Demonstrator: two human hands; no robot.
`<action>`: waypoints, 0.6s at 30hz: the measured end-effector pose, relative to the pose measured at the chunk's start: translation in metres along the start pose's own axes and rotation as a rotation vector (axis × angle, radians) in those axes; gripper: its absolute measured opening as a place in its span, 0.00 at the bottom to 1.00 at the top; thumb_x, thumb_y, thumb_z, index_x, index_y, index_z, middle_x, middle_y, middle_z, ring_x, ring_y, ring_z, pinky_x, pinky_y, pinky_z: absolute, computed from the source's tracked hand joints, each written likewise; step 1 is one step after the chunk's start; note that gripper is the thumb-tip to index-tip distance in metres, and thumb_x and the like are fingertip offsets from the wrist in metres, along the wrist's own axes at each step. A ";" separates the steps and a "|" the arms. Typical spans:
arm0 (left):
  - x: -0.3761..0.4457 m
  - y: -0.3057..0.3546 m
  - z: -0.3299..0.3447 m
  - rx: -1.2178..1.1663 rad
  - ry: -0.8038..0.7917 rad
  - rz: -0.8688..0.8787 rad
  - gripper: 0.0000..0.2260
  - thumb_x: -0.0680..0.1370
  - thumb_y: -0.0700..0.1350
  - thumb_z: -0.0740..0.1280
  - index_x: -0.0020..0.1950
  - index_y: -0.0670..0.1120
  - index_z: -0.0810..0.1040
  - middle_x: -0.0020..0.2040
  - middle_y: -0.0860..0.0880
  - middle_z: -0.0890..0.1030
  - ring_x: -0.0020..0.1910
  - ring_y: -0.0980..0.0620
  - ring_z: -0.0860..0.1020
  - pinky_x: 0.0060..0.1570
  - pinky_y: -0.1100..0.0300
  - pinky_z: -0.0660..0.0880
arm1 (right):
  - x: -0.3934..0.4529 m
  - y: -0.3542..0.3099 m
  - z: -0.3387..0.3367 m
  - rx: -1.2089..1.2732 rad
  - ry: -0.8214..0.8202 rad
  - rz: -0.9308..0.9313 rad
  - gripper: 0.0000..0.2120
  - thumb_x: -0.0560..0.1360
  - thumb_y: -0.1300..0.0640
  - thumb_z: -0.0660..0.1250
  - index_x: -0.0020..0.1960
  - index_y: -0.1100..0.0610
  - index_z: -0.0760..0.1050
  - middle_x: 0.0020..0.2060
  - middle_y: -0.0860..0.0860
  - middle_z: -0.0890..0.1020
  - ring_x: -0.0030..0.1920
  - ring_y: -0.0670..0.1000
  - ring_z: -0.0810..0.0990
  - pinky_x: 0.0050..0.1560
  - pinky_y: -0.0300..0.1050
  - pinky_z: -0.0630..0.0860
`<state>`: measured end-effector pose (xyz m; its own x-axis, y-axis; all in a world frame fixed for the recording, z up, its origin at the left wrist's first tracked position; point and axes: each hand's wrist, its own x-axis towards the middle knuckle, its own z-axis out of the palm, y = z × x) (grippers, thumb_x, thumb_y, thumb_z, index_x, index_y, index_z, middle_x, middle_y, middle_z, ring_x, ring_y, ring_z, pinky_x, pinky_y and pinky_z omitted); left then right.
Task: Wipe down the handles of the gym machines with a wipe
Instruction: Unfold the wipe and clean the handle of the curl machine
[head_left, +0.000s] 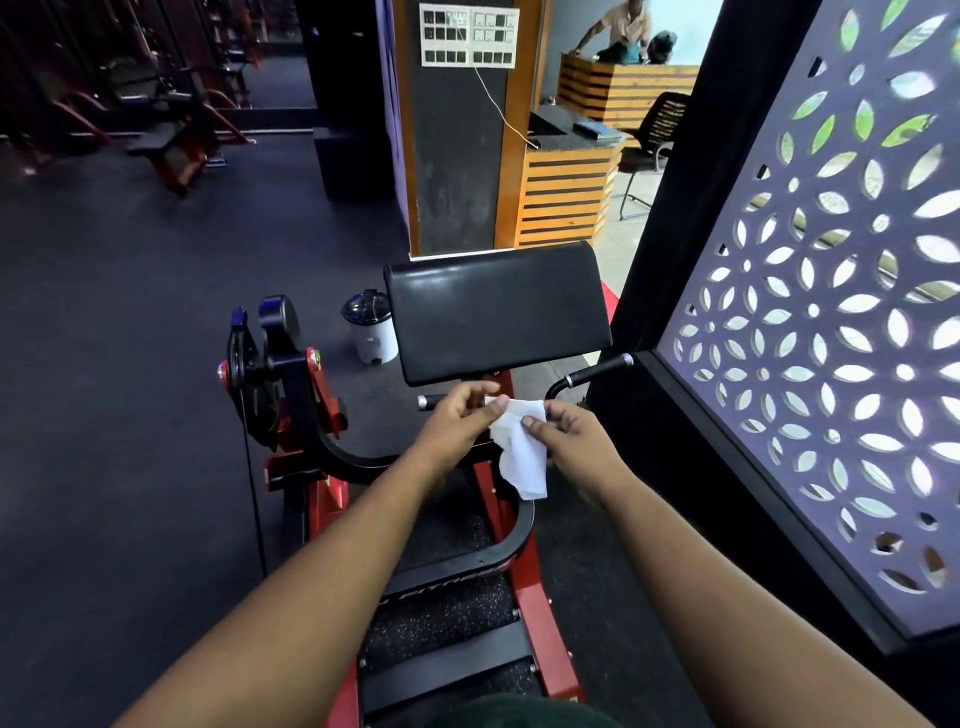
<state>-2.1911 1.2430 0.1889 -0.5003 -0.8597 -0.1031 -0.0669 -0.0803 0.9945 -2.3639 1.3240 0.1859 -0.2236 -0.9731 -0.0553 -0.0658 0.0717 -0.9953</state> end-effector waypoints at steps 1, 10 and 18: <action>-0.007 -0.013 0.003 -0.078 0.034 -0.073 0.17 0.80 0.60 0.69 0.63 0.51 0.77 0.59 0.51 0.83 0.58 0.52 0.79 0.50 0.59 0.75 | -0.002 0.000 0.004 0.113 0.021 0.053 0.09 0.81 0.61 0.67 0.61 0.61 0.80 0.52 0.57 0.86 0.48 0.53 0.85 0.41 0.42 0.80; -0.022 -0.057 0.016 -0.506 -0.177 -0.297 0.28 0.79 0.64 0.61 0.69 0.45 0.78 0.63 0.42 0.83 0.58 0.45 0.83 0.55 0.50 0.79 | -0.006 0.017 0.011 0.431 -0.047 0.283 0.17 0.78 0.62 0.70 0.66 0.61 0.77 0.58 0.62 0.84 0.53 0.60 0.84 0.55 0.64 0.80; 0.003 -0.073 -0.012 -0.081 -0.057 -0.341 0.11 0.80 0.37 0.71 0.62 0.41 0.81 0.57 0.41 0.86 0.49 0.49 0.85 0.41 0.60 0.81 | -0.007 0.033 0.010 0.152 -0.023 0.511 0.13 0.77 0.71 0.68 0.62 0.67 0.77 0.43 0.57 0.87 0.39 0.50 0.86 0.36 0.42 0.82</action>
<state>-2.1770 1.2402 0.1168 -0.5082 -0.7476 -0.4276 -0.1707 -0.3992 0.9008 -2.3549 1.3308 0.1531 -0.1685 -0.8271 -0.5363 0.1877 0.5072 -0.8412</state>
